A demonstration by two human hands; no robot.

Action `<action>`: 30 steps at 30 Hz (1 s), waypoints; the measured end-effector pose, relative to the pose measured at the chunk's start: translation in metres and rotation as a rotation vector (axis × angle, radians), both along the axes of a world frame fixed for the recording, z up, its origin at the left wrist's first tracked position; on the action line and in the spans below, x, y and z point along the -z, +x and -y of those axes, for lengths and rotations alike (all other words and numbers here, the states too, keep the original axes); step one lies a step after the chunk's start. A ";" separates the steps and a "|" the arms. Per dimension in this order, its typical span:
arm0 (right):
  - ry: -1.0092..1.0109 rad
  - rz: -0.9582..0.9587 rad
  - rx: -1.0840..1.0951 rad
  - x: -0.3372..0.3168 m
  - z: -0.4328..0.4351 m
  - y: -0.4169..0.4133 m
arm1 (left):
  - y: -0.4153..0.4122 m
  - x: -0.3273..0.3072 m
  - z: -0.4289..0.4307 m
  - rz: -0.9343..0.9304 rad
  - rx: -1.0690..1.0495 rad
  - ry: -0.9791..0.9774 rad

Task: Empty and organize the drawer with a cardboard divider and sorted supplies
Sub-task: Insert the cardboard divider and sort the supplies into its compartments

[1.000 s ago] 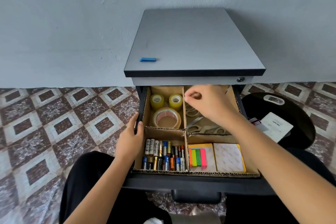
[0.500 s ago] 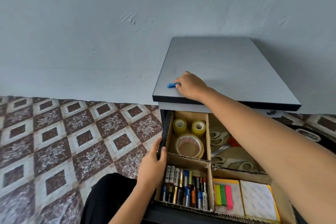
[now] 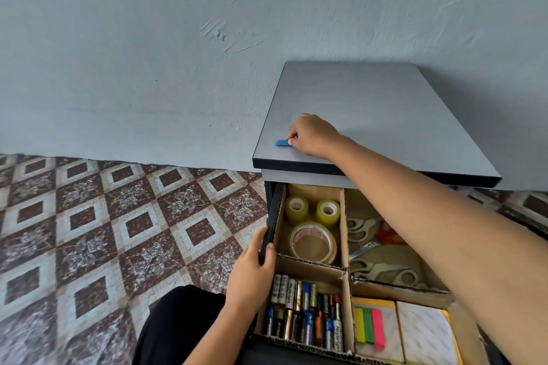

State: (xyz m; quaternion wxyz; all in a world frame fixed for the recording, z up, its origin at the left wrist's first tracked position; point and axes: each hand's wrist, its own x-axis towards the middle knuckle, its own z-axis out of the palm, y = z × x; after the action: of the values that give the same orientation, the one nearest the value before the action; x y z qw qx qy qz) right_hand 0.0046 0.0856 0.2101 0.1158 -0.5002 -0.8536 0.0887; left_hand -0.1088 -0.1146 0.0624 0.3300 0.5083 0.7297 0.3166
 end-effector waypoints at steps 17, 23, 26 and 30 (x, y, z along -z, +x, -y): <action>-0.006 -0.188 0.044 0.003 0.036 0.022 | 0.002 -0.004 0.002 0.008 0.003 0.006; -0.146 -0.445 0.210 0.013 0.111 0.080 | 0.005 -0.005 0.003 -0.007 0.005 0.000; -0.230 -0.471 0.268 0.032 0.161 0.109 | 0.005 -0.003 0.003 -0.026 0.010 -0.002; -0.385 -0.517 0.395 0.065 0.213 0.139 | 0.004 0.001 0.002 -0.060 0.014 -0.019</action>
State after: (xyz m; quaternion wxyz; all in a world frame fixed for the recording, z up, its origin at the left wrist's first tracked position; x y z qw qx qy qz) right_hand 0.1439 -0.1272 0.1453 0.2462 -0.6289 -0.6510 0.3465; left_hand -0.1051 -0.1165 0.0617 0.3151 0.5193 0.7387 0.2921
